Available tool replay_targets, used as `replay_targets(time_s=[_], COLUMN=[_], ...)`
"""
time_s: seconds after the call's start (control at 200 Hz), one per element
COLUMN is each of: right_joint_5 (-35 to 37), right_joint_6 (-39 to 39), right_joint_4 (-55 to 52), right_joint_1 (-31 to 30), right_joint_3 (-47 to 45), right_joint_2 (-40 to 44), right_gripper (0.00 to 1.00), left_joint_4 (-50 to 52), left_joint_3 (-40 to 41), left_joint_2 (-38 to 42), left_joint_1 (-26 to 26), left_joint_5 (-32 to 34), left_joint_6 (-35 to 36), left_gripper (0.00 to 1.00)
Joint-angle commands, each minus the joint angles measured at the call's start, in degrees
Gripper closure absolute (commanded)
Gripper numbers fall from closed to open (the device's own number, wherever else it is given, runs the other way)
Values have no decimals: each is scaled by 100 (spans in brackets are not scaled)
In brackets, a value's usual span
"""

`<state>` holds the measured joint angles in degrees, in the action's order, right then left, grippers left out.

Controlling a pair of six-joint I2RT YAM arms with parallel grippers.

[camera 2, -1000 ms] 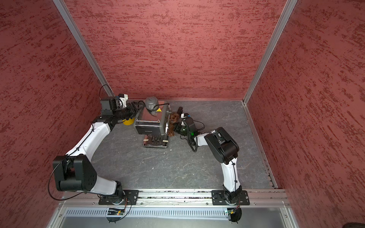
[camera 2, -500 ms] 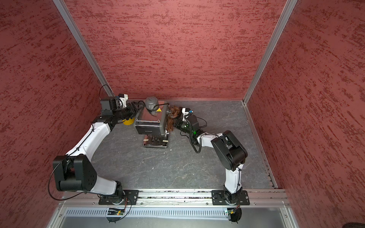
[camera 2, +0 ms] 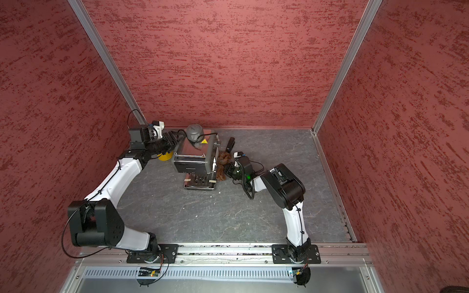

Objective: Wipe the surface of a coffee machine
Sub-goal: Wipe the dirt from the surface of the coffee machine.

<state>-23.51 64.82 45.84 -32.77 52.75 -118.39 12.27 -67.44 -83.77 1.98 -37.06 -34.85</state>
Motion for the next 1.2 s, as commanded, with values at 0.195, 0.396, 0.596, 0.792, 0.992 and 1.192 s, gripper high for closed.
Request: replay_targets(time_s=[0.195, 0.396, 0.596, 0.792, 0.992, 1.192], right_joint_5=[-385, -530, -297, -269, -192, -15], right_joint_6=[658, 1079, 763, 653, 370, 109], right_joint_4=[393, 685, 131, 219, -22, -356], right_joint_1=[-414, -668, -653, -434, -153, -133], right_joint_3=[-578, -964, -952, -470, 41, 366], right_joint_2=[349, 655, 1112, 728, 590, 860], right_gripper=[100, 100, 100, 100, 100, 100], left_joint_4=[495, 495, 456, 451, 491, 487], left_joint_3=[228, 240, 246, 224, 230, 223], left_joint_2=[-1, 10, 8, 12, 34, 57], left_joint_1=[5, 13, 8, 9, 13, 13], left_joint_5=[6, 6, 6, -6, -11, -4], left_joint_6=[42, 46, 13, -4, 4, -17], left_gripper=[33, 33, 33, 33, 33, 33])
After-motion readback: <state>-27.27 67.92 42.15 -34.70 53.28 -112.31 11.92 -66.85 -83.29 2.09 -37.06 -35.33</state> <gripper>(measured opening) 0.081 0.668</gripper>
